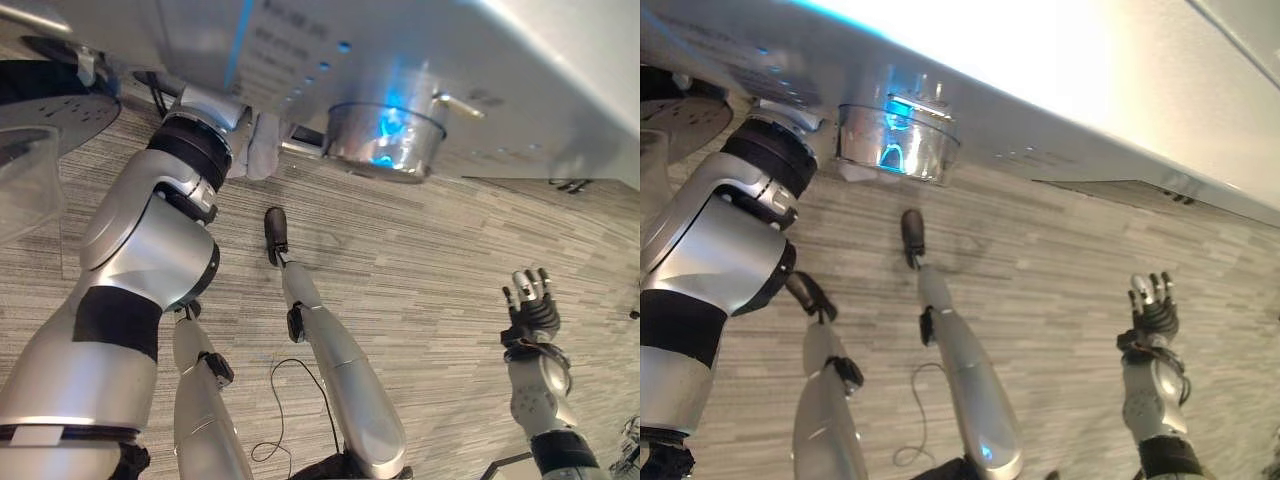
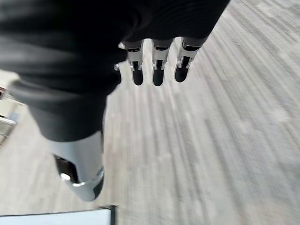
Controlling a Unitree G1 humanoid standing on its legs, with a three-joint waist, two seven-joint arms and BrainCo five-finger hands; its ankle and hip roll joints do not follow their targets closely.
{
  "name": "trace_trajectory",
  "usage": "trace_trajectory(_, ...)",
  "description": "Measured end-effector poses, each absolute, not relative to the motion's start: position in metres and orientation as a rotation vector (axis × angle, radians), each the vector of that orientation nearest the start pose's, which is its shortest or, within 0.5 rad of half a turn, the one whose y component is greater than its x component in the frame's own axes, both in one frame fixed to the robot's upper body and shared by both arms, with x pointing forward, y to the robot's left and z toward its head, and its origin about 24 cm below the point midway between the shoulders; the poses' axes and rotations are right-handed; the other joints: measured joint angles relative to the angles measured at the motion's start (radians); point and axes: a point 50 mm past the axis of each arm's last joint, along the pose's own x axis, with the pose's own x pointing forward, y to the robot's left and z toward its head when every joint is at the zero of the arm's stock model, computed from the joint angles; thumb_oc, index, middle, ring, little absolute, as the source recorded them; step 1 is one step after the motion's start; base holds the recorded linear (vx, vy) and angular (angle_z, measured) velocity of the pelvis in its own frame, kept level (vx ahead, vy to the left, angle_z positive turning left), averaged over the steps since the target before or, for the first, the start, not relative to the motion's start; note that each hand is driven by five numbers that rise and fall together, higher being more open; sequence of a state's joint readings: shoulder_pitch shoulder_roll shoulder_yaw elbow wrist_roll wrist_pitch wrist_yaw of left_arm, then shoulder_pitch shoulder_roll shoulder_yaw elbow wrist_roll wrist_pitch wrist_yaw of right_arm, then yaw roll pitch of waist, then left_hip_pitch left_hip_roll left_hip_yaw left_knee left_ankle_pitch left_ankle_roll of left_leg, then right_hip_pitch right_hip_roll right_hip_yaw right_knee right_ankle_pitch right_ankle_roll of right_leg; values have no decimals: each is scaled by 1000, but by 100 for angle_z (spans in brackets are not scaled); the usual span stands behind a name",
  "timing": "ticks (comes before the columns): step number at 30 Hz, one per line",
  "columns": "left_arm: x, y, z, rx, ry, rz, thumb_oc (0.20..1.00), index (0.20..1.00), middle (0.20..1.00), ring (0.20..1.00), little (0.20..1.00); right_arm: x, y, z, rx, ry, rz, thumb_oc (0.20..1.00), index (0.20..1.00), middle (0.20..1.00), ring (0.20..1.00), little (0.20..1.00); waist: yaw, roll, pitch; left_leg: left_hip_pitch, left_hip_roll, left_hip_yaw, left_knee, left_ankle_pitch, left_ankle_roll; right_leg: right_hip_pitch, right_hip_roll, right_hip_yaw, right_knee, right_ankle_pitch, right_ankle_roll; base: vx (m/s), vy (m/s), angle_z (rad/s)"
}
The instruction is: Grab the laundry basket,head to the washer,open it,put in the laundry and shut it.
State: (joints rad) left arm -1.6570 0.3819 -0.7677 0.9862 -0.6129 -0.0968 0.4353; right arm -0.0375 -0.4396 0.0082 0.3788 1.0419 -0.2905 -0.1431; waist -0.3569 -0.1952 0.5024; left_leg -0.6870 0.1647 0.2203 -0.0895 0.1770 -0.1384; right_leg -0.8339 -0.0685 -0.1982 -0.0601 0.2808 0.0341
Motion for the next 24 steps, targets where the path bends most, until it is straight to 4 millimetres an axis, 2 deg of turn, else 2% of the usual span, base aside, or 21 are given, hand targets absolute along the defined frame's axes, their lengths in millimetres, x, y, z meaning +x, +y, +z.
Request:
trace_trajectory(2,386,61,381,463,-779,93,200,200,200,200,200,246,-275,2,515,68,-424,1000,1000,1000,1000,1000,12,1,1,-1,-5,5,0,-1,3,-3,-5,2,2,6,-8,18,-8,0)
trace_trajectory(3,385,63,382,589,-829,159,200,200,200,200,200,251,-273,-4,491,98,-426,1000,1000,1000,1000,1000,13,1,1,-1,-8,7,0,-3,5,-4,-7,7,2,6,-8,27,32,-1)
trace_trajectory(5,383,73,385,1121,-984,312,200,200,200,200,200,249,-273,-9,473,110,-427,1000,1000,1000,1000,1000,3,1,0,-2,-12,14,0,-9,15,-10,-9,20,3,12,-15,27,16,-5)
trace_trajectory(6,384,75,379,1362,-1035,324,200,200,200,200,200,247,-277,-11,460,116,-445,1000,1000,1000,1000,1000,2,1,0,-1,-14,20,0,-11,17,-11,-11,25,3,12,-16,26,-10,-6)
trace_trajectory(9,388,74,368,1726,-1077,291,200,200,200,200,200,246,-292,-15,450,116,-522,1000,1000,1000,1000,1000,-2,1,1,2,-22,36,0,-16,26,-11,-20,28,3,13,-14,10,-6,-2)
trace_trajectory(10,388,74,367,1768,-1077,280,200,200,200,200,200,249,-295,-14,452,112,-535,1000,1000,1000,1000,1000,-1,1,1,2,-24,38,0,-17,27,-13,-22,29,3,13,-14,0,0,0)
trace_trajectory(13,386,72,373,1798,-1074,283,200,200,200,200,200,259,-292,-3,490,51,-525,1000,1000,1000,1000,1000,2,2,1,-10,-28,40,0,-17,28,-26,-25,32,3,14,-15,-11,-29,0)
trace_trajectory(15,392,72,373,1841,-1029,314,200,200,200,200,200,263,-290,1,507,30,-527,1000,1000,1000,1000,1000,15,3,2,-12,-28,41,6,-16,28,-28,-25,35,5,14,-15,-29,-46,0)
trace_trajectory(17,392,71,380,1789,-1009,340,200,200,200,200,200,267,-286,4,515,10,-518,1000,1000,1000,1000,1000,20,3,2,-20,-28,44,12,-16,29,-44,-25,40,20,14,-15,-31,-49,-5)
trace_trajectory(18,390,65,389,1710,-995,374,200,200,200,200,200,268,-287,3,515,11,-523,1000,1000,1000,1000,1000,31,3,2,-30,-30,55,19,-17,30,-67,-28,52,44,14,-15,-26,-104,-8)
trace_trajectory(20,389,67,397,1674,-988,397,200,200,200,200,200,266,-285,-3,521,36,-544,1000,1000,1000,1000,1000,30,3,2,-58,-34,61,55,-24,38,-83,-36,58,47,14,-15,-14,-86,-1)
trace_trajectory(23,381,60,416,1459,-983,392,200,200,200,200,200,264,-281,-10,533,63,-562,1000,1000,1000,1000,1000,32,10,2,-107,-33,58,90,-31,43,-118,-39,61,56,13,-15,-5,-60,6)
trace_trajectory(24,379,57,422,1207,-931,342,200,200,200,200,200,267,-276,-11,550,70,-569,1000,1000,1000,1000,1000,36,16,7,-120,-31,57,106,-32,43,-130,-40,65,68,13,-15,3,-77,2)
